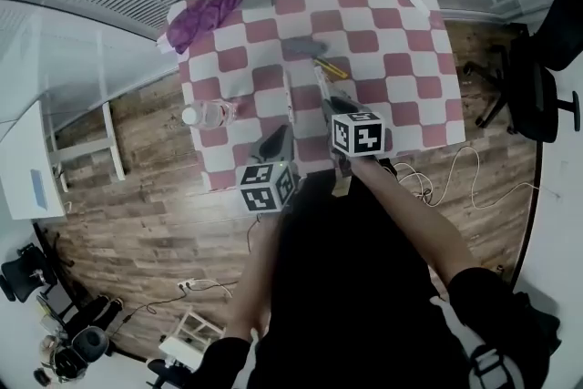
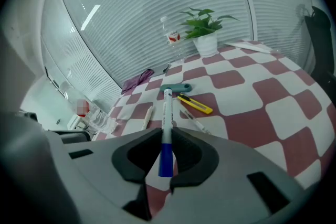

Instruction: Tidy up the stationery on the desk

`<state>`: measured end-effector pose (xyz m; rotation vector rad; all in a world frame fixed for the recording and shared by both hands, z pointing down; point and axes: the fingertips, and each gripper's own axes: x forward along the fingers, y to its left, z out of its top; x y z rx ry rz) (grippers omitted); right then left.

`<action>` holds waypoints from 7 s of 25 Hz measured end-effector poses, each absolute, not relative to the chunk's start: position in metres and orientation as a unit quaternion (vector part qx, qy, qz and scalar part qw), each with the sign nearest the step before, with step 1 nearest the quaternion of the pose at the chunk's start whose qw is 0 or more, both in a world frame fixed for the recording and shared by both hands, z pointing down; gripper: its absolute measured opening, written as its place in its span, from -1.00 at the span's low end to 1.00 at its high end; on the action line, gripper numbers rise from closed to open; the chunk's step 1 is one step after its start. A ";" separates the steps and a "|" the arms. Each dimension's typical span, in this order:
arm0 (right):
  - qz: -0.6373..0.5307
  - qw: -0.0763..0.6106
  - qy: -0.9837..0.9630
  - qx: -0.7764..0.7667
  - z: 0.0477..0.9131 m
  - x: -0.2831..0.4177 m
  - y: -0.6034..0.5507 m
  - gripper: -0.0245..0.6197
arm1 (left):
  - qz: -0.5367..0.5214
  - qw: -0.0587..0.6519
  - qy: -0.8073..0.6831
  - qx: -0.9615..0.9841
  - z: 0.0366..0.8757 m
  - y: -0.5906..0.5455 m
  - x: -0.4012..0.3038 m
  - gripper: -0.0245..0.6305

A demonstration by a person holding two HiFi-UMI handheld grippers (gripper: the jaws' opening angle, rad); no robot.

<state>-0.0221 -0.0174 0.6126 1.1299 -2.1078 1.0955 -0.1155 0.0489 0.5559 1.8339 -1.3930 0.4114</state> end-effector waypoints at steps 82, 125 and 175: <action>0.193 0.398 -0.811 0.383 0.655 0.008 -0.045 -0.70 | 0.166 0.382 -0.555 0.720 0.549 0.043 -0.117 -0.80; 0.454 0.262 -0.746 0.411 0.649 -0.059 0.003 -0.74 | 0.156 0.393 -0.554 0.717 0.554 0.061 -0.128 -0.80; 0.191 0.374 -0.829 0.369 0.638 -0.008 -0.091 -0.47 | 0.175 0.401 -0.543 0.717 0.560 0.024 -0.104 -0.80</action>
